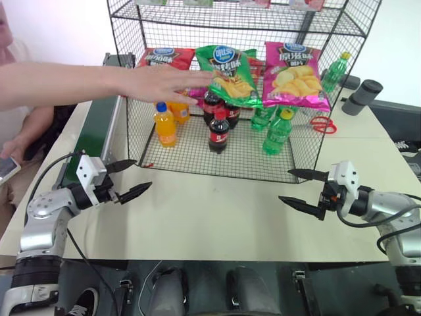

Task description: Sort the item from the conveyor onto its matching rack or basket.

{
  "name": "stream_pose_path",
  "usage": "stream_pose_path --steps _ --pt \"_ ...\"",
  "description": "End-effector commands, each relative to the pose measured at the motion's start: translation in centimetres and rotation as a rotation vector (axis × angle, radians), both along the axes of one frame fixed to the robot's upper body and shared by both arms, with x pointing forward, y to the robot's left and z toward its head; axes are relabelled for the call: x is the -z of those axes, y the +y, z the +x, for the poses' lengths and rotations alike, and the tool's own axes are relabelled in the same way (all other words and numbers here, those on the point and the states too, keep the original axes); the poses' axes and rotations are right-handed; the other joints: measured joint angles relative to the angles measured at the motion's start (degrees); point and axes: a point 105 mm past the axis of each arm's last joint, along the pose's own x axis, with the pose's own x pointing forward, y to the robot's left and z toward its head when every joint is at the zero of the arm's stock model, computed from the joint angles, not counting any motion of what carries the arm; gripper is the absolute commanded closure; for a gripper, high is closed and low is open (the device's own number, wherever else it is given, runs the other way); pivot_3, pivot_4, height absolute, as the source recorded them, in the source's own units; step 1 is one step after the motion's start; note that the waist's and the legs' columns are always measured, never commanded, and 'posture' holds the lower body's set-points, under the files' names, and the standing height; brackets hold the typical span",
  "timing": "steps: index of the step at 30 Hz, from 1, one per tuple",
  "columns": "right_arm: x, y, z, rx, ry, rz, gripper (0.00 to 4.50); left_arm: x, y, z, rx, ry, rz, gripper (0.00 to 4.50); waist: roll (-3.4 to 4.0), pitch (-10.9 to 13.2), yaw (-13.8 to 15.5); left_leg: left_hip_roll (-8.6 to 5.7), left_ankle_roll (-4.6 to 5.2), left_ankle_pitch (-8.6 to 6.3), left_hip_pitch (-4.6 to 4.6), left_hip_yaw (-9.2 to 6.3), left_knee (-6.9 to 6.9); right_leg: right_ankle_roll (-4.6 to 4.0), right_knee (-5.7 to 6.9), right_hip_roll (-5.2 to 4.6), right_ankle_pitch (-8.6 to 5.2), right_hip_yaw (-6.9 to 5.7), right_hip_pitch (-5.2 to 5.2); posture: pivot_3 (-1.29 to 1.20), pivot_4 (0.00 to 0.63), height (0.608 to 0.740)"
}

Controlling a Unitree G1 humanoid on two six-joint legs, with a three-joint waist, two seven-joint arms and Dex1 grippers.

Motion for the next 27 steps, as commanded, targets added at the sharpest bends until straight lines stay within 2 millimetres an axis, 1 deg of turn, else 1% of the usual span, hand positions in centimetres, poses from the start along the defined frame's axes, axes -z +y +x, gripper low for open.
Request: stream_pose_path --steps 1,4,9,15,19,27 --pt "-1.2 0.1 -0.1 -0.010 -0.052 -0.005 0.23 -1.2 -0.1 0.1 0.011 -0.047 -0.007 0.00 0.00 0.00 0.01 0.00 0.00 0.00 0.00 0.00 0.00 0.00 0.00 0.00 0.00 0.00 0.00 0.00 0.150 0.740" --pt "-1.0 0.2 -0.1 -0.016 -0.047 -0.012 0.23 -1.2 -0.1 0.2 0.011 -0.046 -0.007 0.00 0.00 0.00 0.03 0.00 0.00 0.00 0.00 0.00 0.00 0.00 0.00 0.00 0.00 0.00 0.00 0.00 0.150 0.740" --pt "-1.2 1.1 -0.4 -0.041 -0.053 -0.007 0.23 -1.1 -0.1 0.1 0.012 -0.049 -0.007 0.00 0.00 0.00 0.00 0.00 0.00 0.00 0.00 0.00 0.00 0.00 0.00 0.00 0.00 0.00 0.00 0.00 0.150 0.740" --pt "-1.3 1.1 -0.4 -0.038 -0.055 -0.007 0.23 -1.5 -0.5 -0.1 0.028 -0.072 -0.024 0.00 0.00 0.00 0.03 0.00 0.00 0.00 0.00 0.00 0.00 0.00 0.00 0.00 0.00 0.00 0.00 0.00 0.150 0.740" --pt "-1.1 1.6 -0.5 -0.048 -0.040 0.004 0.23 -2.0 -0.8 0.0 0.037 -0.090 -0.045 0.00 0.00 0.00 0.04 0.00 0.00 0.00 0.00 0.00 0.00 0.00 0.00 -0.01 0.00 0.00 0.00 0.00 0.150 0.740" --pt "-0.9 2.2 -0.3 -0.061 -0.041 0.010 0.23 -1.9 -0.6 -0.1 0.036 -0.093 -0.035 0.00 0.00 0.00 0.02 0.00 0.00 0.00 0.00 -0.01 0.01 0.00 0.00 0.00 0.00 0.00 0.00 0.00 0.150 0.740"
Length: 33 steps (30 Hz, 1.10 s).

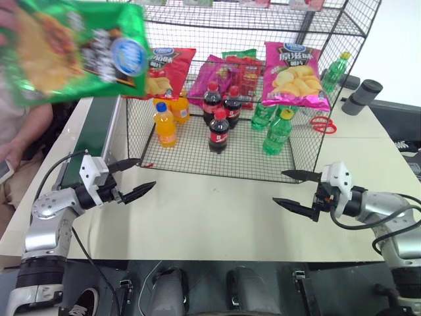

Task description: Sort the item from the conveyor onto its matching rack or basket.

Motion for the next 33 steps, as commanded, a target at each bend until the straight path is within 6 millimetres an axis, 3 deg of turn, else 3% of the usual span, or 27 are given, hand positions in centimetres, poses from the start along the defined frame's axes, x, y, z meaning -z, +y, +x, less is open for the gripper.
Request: stream_pose_path --steps 1,33 --pt "-1.13 0.65 -0.01 -0.024 -0.054 0.011 0.23 -1.46 0.33 0.05 0.002 -0.059 0.000 0.00 0.00 0.00 0.01 0.00 0.00 0.00 0.00 0.00 0.00 0.00 0.00 0.00 0.00 0.00 0.00 0.00 0.150 0.740" --pt "-0.64 1.22 0.16 -0.053 -0.040 0.004 0.23 -1.07 0.32 -0.61 -0.006 -0.041 0.019 0.00 0.00 0.00 0.00 0.00 0.00 0.00 0.00 0.00 0.00 0.00 0.00 0.00 0.00 0.00 0.00 0.00 0.150 0.740"
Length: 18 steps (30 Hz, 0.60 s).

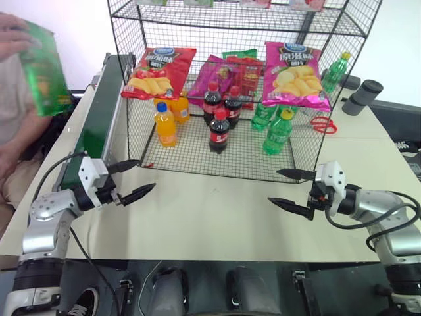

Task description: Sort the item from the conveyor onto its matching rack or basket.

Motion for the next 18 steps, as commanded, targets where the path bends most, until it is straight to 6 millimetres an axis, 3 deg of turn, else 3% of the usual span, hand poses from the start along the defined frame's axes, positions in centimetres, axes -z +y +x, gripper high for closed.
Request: stream_pose_path --steps 1,18 --pt "-0.48 0.36 -0.12 -0.022 -0.025 -0.001 0.23 -1.15 0.16 -0.27 0.000 -0.042 0.004 0.00 0.00 0.00 -0.02 0.00 0.00 0.00 0.00 0.00 0.00 0.00 0.00 0.00 0.00 0.01 0.00 0.00 0.150 0.740" --pt "-0.31 0.13 0.05 -0.004 -0.032 -0.019 0.23 -0.97 0.07 -0.24 0.007 -0.036 0.016 0.00 0.00 0.00 0.01 0.00 0.00 0.00 0.00 0.00 0.00 0.00 0.00 0.00 0.00 0.00 0.00 0.00 0.150 0.740"
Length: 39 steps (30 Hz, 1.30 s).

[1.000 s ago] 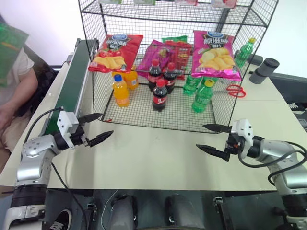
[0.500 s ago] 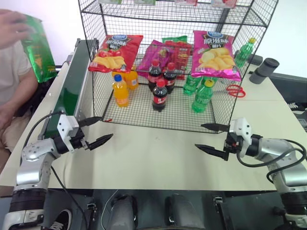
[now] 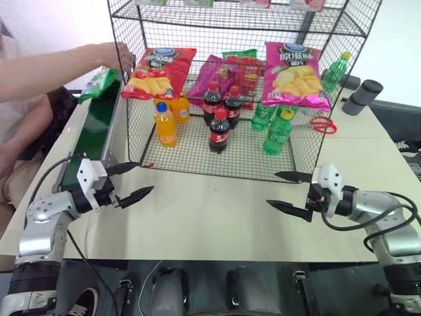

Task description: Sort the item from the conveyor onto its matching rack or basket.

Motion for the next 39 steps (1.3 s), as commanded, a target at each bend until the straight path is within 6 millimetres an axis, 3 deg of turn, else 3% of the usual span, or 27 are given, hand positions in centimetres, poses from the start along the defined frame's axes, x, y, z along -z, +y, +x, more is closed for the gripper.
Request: stream_pose_path --steps 1,14,27,32,35,39 --pt "-0.8 0.0 0.0 -0.003 -0.042 0.000 0.23 -1.0 -0.2 0.1 0.006 -0.042 -0.007 0.00 0.00 0.00 0.00 0.00 0.00 0.00 0.00 0.00 0.00 0.00 0.00 0.00 0.00 0.00 0.00 0.00 0.150 0.740" --pt "-0.5 0.4 0.2 -0.002 -0.043 0.004 0.23 -0.9 0.2 -0.1 0.007 -0.005 0.002 0.00 0.00 0.00 -0.04 0.00 0.00 0.00 0.00 0.00 0.00 0.00 0.00 0.00 0.00 0.00 0.00 0.00 0.150 0.740" --pt "-1.1 1.8 0.6 -0.062 -0.036 0.030 0.23 -1.0 0.8 -2.6 0.006 0.122 -0.099 0.00 0.00 0.00 -0.08 0.02 0.00 0.00 0.01 -0.03 0.00 0.00 0.01 -0.02 0.00 0.00 0.00 0.00 0.150 0.740" --pt "-1.2 2.2 0.8 -0.087 -0.035 0.021 0.23 -1.6 1.3 -3.2 -0.006 0.082 -0.090 0.00 0.00 0.00 -0.08 0.01 0.00 0.00 0.00 -0.02 0.00 -0.01 0.00 -0.02 0.00 0.00 0.00 0.00 0.150 0.740" --pt "-1.6 3.1 0.5 -0.134 -0.030 0.024 0.23 -2.0 2.9 -2.9 -0.141 -0.007 0.001 0.00 0.00 0.00 -0.09 0.01 0.00 0.00 0.00 -0.02 0.00 -0.01 0.00 -0.02 -0.01 0.00 -0.01 0.00 0.150 0.740" --pt "-2.3 4.6 0.3 -0.187 -0.018 0.052 0.23 -2.0 4.1 -4.1 -0.207 -0.077 0.098 0.00 0.00 0.00 -0.32 0.04 0.00 0.00 0.01 -0.01 -0.03 -0.01 0.00 -0.04 0.00 0.03 -0.03 0.00 0.150 0.740"
